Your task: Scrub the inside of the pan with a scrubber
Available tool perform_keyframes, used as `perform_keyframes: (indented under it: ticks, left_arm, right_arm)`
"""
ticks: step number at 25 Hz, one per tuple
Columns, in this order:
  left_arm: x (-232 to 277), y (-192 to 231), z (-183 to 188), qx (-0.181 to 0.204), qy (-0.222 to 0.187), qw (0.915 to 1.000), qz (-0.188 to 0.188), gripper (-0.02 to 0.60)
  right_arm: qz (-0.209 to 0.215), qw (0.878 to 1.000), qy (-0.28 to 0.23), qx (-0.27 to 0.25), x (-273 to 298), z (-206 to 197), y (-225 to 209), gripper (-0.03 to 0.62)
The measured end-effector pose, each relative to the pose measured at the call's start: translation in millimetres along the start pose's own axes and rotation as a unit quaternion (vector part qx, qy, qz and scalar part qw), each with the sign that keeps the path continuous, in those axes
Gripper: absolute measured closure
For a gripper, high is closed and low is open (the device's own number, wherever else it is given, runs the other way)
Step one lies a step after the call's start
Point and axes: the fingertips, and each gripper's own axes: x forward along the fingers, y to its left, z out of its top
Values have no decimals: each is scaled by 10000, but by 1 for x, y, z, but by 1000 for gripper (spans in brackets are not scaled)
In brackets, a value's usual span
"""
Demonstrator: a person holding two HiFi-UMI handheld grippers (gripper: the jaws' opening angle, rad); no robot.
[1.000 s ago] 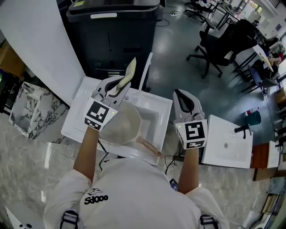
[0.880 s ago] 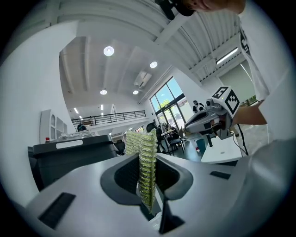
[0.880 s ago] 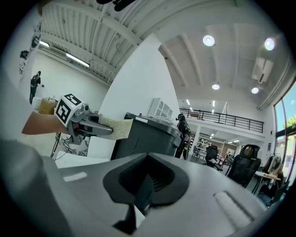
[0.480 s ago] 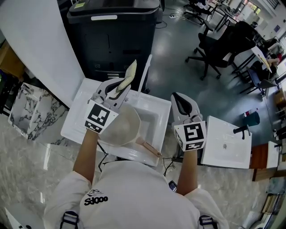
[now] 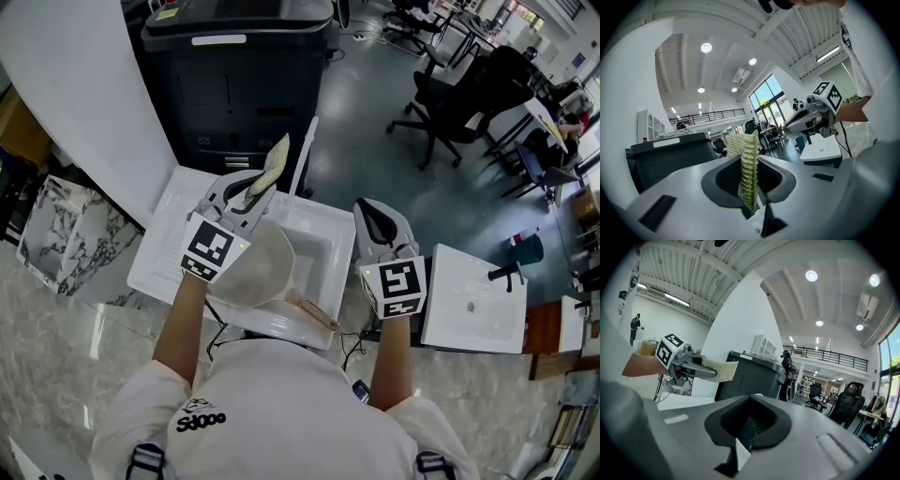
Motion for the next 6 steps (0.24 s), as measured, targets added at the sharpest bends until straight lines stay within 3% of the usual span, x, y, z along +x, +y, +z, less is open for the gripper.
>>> perform_keyframes:
  ticks: [6]
  left_arm:
    - [2, 0, -1, 19, 12, 10000, -28, 515]
  right_arm:
    - [55, 10000, -9, -32, 4, 1, 3, 583]
